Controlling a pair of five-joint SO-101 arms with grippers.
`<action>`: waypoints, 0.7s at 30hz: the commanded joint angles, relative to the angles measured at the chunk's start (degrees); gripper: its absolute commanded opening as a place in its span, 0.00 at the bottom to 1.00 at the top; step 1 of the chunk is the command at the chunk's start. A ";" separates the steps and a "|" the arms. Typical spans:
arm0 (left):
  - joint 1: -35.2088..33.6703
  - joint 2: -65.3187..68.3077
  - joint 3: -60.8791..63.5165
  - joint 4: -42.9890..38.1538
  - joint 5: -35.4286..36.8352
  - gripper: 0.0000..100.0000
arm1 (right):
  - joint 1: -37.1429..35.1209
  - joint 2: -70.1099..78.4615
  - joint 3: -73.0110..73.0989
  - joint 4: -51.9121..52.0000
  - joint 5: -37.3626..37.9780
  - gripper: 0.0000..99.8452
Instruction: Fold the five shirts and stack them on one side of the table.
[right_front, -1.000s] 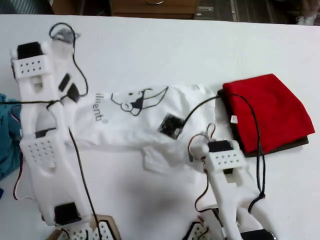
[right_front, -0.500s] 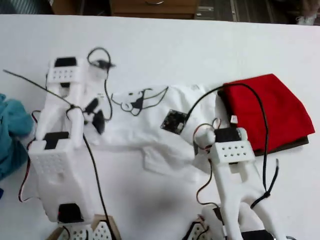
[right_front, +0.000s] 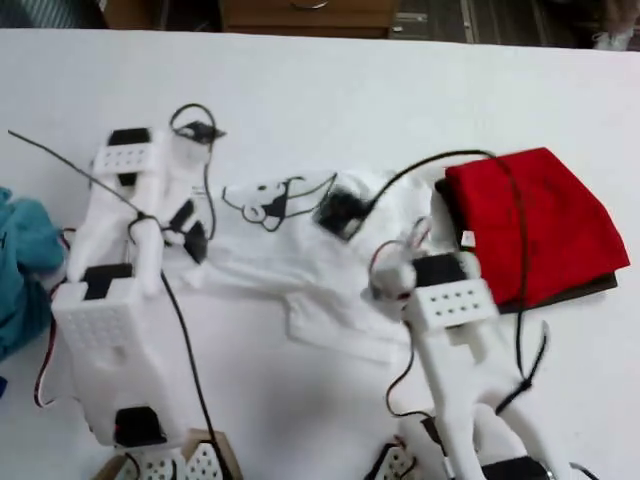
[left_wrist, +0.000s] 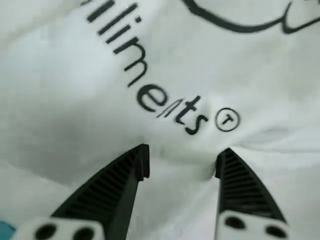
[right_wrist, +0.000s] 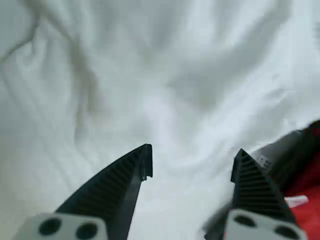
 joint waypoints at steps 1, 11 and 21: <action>-2.29 -0.88 -4.88 0.35 -4.66 0.24 | -2.86 0.48 1.05 -0.40 -0.70 0.26; -1.23 0.97 -21.41 18.73 -5.45 0.24 | -7.87 0.57 7.56 -5.05 -0.70 0.26; -4.66 -19.08 7.60 7.91 10.73 0.24 | -7.78 0.57 7.47 -5.23 -0.62 0.26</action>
